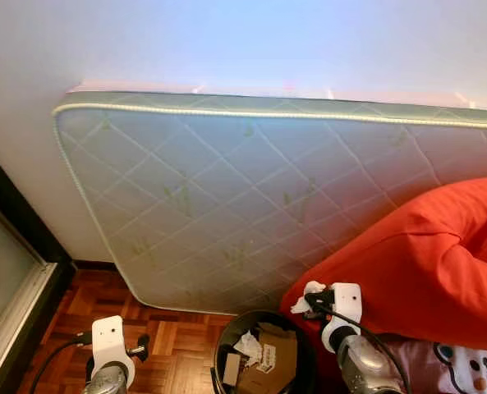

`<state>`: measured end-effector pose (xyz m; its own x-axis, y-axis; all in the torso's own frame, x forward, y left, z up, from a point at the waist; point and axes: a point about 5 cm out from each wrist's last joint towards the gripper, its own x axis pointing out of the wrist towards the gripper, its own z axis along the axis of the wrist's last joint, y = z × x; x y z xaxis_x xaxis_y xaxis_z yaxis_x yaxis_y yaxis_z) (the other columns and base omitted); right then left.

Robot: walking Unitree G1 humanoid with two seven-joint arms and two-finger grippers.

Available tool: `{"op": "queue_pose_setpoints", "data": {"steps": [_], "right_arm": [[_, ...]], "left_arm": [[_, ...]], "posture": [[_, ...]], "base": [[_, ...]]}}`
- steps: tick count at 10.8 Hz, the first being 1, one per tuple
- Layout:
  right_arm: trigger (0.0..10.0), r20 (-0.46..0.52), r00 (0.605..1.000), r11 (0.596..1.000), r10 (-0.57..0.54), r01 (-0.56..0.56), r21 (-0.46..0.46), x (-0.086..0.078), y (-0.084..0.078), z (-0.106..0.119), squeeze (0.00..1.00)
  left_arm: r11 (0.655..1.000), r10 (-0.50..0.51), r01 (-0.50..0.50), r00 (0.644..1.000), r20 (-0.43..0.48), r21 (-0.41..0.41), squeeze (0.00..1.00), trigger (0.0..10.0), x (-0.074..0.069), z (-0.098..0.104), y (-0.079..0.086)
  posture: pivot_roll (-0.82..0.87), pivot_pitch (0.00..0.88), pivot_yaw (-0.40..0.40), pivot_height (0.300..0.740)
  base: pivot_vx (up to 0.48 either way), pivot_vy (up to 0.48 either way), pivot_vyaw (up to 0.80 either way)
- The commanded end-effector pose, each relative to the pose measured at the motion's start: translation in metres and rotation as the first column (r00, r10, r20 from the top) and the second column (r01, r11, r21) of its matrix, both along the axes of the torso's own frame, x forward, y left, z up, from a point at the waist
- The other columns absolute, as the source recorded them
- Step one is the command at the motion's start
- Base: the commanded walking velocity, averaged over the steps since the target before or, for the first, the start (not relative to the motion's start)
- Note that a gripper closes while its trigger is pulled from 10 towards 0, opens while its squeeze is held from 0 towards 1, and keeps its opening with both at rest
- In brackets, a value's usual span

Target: Clean up the room

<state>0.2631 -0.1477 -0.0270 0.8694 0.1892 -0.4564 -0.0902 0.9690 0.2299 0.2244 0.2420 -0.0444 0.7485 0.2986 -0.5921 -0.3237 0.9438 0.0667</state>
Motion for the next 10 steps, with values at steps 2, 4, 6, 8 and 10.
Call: {"op": "queue_pose_setpoints", "data": {"steps": [2, 4, 6, 8, 10], "right_arm": [[10.0, 0.0, 1.0, 1.0, -0.017, 0.017, -0.007, -0.001, -0.004, -0.001, 0.0], [10.0, -0.024, 0.999, 1.0, -0.025, 0.025, -0.01, -0.001, 0.0, -0.002, 0.0], [10.0, -0.036, 0.999, 0.999, -0.035, 0.035, 0.007, 0.0, 0.006, -0.002, 0.0], [10.0, -0.055, 0.998, 1.0, -0.007, 0.006, -0.013, -0.002, 0.008, -0.004, 0.0], [10.0, -0.04, 0.999, 0.999, -0.031, 0.029, -0.031, 0.002, -0.004, -0.001, 0.0]], "left_arm": [[1.0, 0.0, 0.0, 1.0, -0.017, -0.009, 0.0, 10.0, -0.009, -0.004, 0.004], [1.0, -0.026, 0.026, 1.0, -0.016, -0.001, 0.0, 10.0, -0.007, -0.003, 0.006], [0.999, -0.049, 0.049, 0.999, -0.003, 0.014, 0.0, 10.0, 0.002, 0.003, 0.008], [0.998, -0.056, 0.056, 0.998, -0.011, 0.026, 0.0, 10.0, 0.002, 0.004, 0.008], [0.998, -0.062, 0.062, 0.998, -0.011, 0.007, 0.0, 10.0, 0.007, 0.003, -0.002]], "posture": [[0.21, 0.07, -0.037, 0.74], [0.21, 0.046, -0.027, 0.74], [0.23, 0.034, -0.011, 0.716], [0.21, 0.0, -0.006, 0.686], [0.18, 0.012, -0.03, 0.651]], "base": [[0.0, 0.0, 0.0], [0.0, 0.0, 0.0], [0.0, 0.0, 0.0], [0.0, 0.0, 0.0], [0.0, 0.0, 0.0]]}}
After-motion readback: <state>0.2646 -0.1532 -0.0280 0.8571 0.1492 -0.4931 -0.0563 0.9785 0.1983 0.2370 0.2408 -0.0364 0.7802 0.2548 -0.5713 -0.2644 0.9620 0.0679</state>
